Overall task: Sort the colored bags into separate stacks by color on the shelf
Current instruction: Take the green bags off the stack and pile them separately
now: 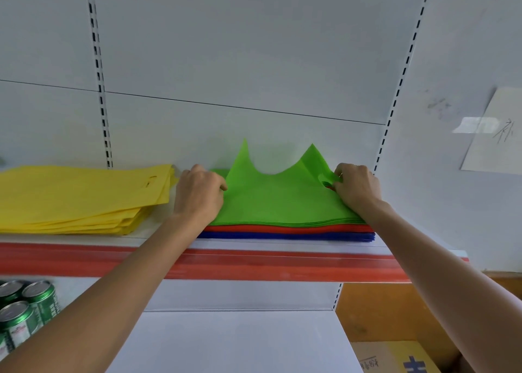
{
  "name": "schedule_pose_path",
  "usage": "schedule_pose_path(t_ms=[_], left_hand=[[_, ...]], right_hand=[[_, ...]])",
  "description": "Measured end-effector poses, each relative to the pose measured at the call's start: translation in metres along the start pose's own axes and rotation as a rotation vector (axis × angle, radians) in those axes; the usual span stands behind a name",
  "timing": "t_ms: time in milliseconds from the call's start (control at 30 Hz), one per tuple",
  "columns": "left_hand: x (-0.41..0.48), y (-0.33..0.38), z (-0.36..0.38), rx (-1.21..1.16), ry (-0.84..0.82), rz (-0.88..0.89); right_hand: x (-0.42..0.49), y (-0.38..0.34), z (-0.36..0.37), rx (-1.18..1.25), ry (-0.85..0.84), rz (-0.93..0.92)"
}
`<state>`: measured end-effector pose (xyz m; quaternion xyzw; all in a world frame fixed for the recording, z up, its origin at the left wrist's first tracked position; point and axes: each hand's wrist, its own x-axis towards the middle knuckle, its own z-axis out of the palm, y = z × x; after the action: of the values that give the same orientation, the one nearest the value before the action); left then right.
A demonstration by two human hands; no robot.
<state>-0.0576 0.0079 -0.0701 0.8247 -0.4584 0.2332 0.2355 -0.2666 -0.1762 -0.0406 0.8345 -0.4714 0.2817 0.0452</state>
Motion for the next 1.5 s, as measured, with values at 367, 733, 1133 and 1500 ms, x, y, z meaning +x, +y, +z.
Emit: schedule_pose_path(t_ms=[367, 733, 1133, 1500], left_hand=[[0.000, 0.003, -0.013, -0.084, -0.224, -0.041], [0.017, -0.017, -0.051, -0.033, -0.240, 0.044], [0.015, -0.209, -0.108, -0.074, -0.164, -0.025], [0.013, -0.354, -0.146, -0.127, -0.207, -0.031]], right_hand=[[0.002, -0.003, -0.016, 0.003, -0.113, -0.080], [0.010, -0.036, -0.046, -0.133, -0.064, -0.057], [-0.018, -0.214, -0.028, -0.081, -0.037, -0.065], [-0.053, -0.353, -0.017, 0.011, -0.084, -0.001]])
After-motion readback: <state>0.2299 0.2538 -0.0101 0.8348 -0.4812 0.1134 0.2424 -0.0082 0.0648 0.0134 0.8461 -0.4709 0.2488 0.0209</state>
